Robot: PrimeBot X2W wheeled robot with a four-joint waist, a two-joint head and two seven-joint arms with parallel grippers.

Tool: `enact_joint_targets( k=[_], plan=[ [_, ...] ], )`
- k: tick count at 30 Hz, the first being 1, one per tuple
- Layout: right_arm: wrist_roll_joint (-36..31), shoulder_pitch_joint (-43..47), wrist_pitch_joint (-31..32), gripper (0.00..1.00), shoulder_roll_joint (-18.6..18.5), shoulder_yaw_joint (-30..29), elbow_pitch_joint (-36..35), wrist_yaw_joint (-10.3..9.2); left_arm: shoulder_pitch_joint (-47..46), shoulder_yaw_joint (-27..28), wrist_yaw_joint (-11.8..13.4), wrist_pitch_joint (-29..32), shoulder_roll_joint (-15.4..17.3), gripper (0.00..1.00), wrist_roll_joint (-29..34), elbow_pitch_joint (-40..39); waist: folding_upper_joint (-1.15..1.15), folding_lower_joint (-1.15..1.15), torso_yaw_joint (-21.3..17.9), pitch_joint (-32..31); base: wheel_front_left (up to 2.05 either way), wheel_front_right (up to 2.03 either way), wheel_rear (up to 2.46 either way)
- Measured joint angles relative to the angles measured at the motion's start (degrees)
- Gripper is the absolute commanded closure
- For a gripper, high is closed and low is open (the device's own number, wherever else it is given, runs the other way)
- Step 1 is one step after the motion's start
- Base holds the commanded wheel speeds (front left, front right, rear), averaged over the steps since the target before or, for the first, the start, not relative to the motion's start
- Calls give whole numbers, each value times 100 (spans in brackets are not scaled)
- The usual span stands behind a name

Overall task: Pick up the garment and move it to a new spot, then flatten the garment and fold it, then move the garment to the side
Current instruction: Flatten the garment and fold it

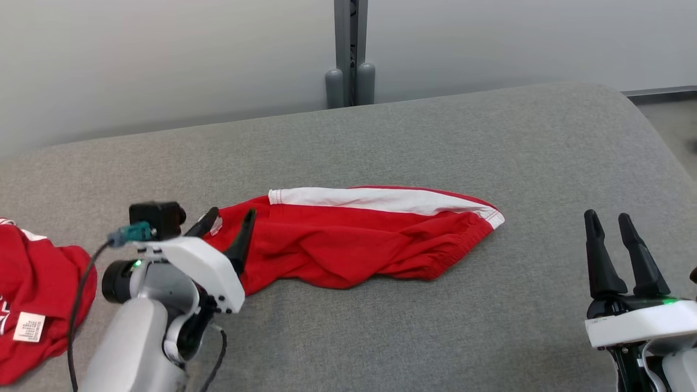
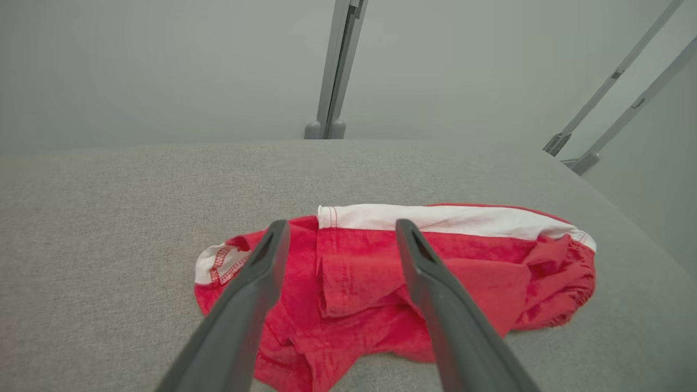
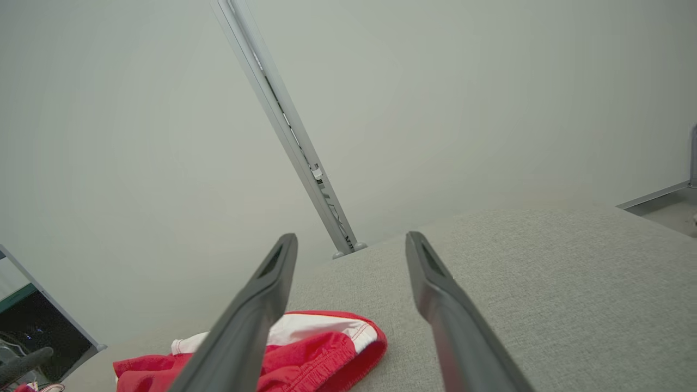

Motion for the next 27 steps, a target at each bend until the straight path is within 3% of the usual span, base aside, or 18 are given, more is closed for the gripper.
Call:
enact_joint_targets(
  k=[7, 14, 27],
  plan=[
    [-43, -208, -4, 0, 11, 167, -5, -1, -1101, 89, -193, 1729, 249, 0, -713, 586, 0, 0, -332, 81, 0, 0, 0],
    [-34, -458, -4, 0, 75, 392, 56, 0, -1703, 158, -276, 2765, 566, 0, -1133, 1250, 0, 0, -754, 353, 0, 0, 0],
    [54, -794, -4, 0, 193, 565, 69, 0, -2342, 131, -339, 3219, 1091, 0, -1188, 2315, 0, 0, -1493, 967, 0, 0, 0]
  ],
)
